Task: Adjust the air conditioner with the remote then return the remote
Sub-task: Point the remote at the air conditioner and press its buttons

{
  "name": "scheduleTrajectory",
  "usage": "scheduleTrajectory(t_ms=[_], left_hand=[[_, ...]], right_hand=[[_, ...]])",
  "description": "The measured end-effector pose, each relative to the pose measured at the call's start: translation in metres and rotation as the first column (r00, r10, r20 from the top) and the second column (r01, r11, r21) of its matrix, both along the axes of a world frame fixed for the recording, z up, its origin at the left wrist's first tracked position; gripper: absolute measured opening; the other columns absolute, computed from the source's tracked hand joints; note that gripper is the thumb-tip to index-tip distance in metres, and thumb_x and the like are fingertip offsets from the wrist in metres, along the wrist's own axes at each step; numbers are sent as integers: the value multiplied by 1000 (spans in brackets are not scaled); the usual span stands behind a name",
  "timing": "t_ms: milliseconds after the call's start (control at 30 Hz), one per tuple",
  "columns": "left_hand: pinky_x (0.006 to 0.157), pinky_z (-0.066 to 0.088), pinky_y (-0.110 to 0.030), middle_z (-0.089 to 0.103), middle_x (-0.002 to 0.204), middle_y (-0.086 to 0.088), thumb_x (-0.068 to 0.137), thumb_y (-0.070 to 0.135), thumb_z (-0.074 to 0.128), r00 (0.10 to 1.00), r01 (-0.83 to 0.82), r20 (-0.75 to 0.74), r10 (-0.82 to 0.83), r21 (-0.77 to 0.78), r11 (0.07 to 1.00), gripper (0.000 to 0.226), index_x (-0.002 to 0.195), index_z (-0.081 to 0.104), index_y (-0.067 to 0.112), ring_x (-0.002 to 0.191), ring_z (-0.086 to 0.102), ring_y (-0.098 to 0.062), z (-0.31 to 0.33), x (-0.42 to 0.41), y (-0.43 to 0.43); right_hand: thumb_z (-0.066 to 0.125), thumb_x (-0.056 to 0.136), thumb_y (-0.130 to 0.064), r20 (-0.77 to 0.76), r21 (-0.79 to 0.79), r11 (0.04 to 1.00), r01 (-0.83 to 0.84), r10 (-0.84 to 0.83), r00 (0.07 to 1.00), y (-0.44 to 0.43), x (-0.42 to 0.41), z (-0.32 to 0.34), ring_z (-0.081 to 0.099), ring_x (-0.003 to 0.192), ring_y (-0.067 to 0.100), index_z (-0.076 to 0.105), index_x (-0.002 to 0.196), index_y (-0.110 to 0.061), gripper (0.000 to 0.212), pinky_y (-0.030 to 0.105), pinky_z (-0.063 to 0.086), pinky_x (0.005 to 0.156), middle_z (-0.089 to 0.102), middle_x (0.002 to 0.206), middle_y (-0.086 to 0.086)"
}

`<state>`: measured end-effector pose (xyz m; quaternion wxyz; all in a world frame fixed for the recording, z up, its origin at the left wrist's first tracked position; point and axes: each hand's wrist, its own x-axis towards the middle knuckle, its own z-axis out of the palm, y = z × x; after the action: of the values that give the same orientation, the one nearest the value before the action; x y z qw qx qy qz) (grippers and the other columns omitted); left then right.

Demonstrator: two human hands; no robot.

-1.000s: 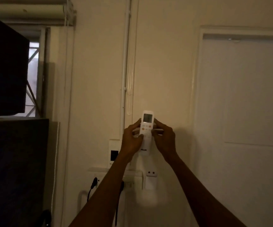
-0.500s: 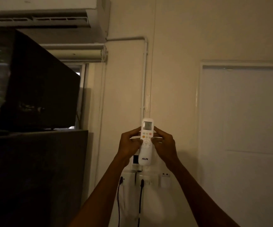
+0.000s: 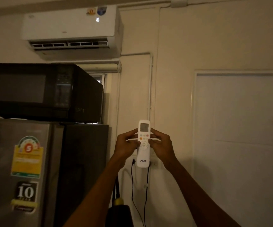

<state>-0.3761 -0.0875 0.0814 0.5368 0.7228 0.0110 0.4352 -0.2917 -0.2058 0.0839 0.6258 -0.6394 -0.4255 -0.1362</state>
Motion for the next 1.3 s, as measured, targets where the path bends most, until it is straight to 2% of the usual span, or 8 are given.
scheduleTrajectory(t_ms=[100,233,300,400,567,733,1167,1300], left_hand=[[58,56,-17,62,92,12,76,-4,65,999,-19,-36,20,26,999,56,125,54,22,81,63,-2,0,-35,-10],[73,59,-29,63,108,-3,76,-5,65,999,-30,-41,33,65,997,59,127,51,22,91,66,-14,4,-48,-12],[81,58,-36,63,113,-7,75,-7,64,996,-81,-39,85,77,994,60,128,51,18,98,66,-20,20,-147,-12],[81,57,-35,63,118,-10,74,-8,65,997,-81,-7,82,107,991,60,128,51,15,103,64,-21,26,-155,-7],[69,56,-20,64,121,-9,73,-9,66,997,-83,14,82,99,992,60,127,53,14,108,63,-21,30,-186,-2],[65,56,-17,64,123,-12,76,-7,64,995,-97,42,93,91,991,51,123,56,10,102,63,-16,34,-219,10],[59,52,-8,64,121,-15,77,-5,64,995,-100,24,98,116,988,47,121,56,8,95,62,-14,30,-253,36],[61,52,-13,64,122,-13,78,-3,64,993,-119,4,120,143,983,46,122,56,8,100,63,-17,30,-253,40]], right_hand=[[60,83,-4,-2,-28,999,-29,29,1000,-12,-33,-1,65,94,14,54,127,-20,47,22,54,77,68,116,6],[61,82,-3,-8,-59,998,-12,12,1000,-10,-47,3,66,100,21,53,127,-22,50,38,57,85,68,117,7],[62,81,-4,23,-63,997,-43,44,999,-14,-139,20,66,101,21,53,127,-20,49,34,57,83,68,116,7],[64,80,-4,60,-83,995,-62,67,996,-10,-152,26,66,102,21,53,128,-18,50,26,54,80,67,118,9],[65,80,-3,23,-54,998,-44,46,999,1,-183,29,65,106,24,51,129,-16,52,34,53,86,65,122,10],[64,80,-2,30,-30,998,-55,55,998,14,-219,30,64,108,27,50,129,-16,53,40,55,88,63,125,11],[66,82,-13,46,-9,1000,3,-3,999,39,-254,28,67,102,24,58,122,-13,41,33,55,84,67,119,11],[67,81,-13,40,-24,999,25,-24,999,46,-254,29,67,102,25,57,122,-13,42,34,55,83,67,119,11]])
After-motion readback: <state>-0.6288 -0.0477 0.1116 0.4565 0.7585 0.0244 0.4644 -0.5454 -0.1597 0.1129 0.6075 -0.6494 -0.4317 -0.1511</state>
